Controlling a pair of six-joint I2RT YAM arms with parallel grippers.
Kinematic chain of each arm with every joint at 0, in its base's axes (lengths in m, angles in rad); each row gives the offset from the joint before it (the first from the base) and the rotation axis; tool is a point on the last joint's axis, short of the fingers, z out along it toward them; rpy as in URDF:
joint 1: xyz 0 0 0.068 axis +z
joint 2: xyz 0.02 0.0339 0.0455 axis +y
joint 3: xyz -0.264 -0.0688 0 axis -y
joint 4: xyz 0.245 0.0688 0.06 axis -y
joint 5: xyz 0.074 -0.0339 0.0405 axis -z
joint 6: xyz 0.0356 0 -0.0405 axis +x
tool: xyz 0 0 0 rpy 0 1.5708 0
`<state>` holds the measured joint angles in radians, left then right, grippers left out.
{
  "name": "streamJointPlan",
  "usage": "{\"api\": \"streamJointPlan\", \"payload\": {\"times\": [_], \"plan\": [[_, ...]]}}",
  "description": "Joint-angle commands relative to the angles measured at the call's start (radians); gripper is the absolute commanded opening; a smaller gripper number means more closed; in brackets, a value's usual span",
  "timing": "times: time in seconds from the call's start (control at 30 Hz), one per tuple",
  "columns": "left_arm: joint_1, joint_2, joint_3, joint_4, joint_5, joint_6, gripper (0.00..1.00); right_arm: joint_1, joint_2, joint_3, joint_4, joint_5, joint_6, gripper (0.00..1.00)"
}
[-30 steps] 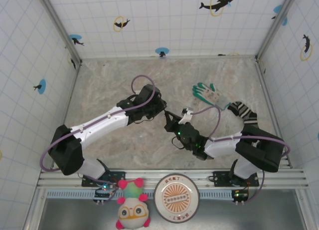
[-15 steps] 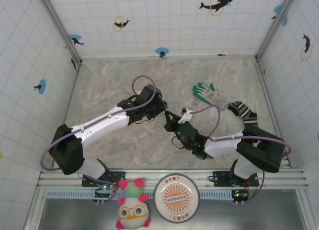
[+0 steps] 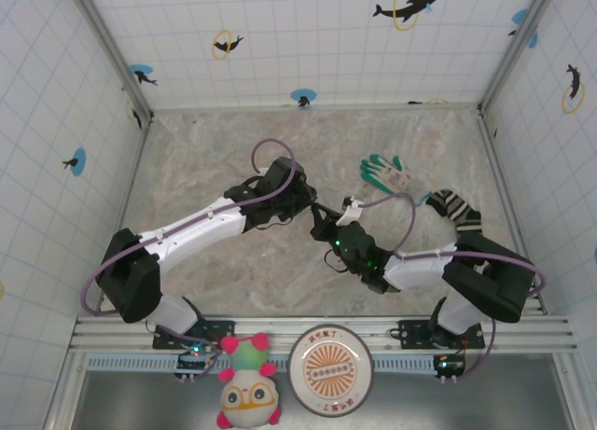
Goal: Unlock with the key
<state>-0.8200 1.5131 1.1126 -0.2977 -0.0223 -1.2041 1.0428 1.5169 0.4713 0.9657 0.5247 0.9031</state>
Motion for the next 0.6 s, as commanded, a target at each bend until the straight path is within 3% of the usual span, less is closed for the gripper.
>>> {"api": "streamJointPlan", "payload": {"times": [0.0, 0.57], "plan": [[-0.054, 0.014, 0.040, 0.009, 0.147, 0.042, 0.00, -0.042, -0.028, 0.085, 0.014, -0.030, -0.031, 0.00], [-0.057, -0.011, 0.031, 0.029, 0.141, 0.070, 0.00, -0.063, -0.084, 0.052, -0.010, -0.063, -0.039, 0.00]]}}
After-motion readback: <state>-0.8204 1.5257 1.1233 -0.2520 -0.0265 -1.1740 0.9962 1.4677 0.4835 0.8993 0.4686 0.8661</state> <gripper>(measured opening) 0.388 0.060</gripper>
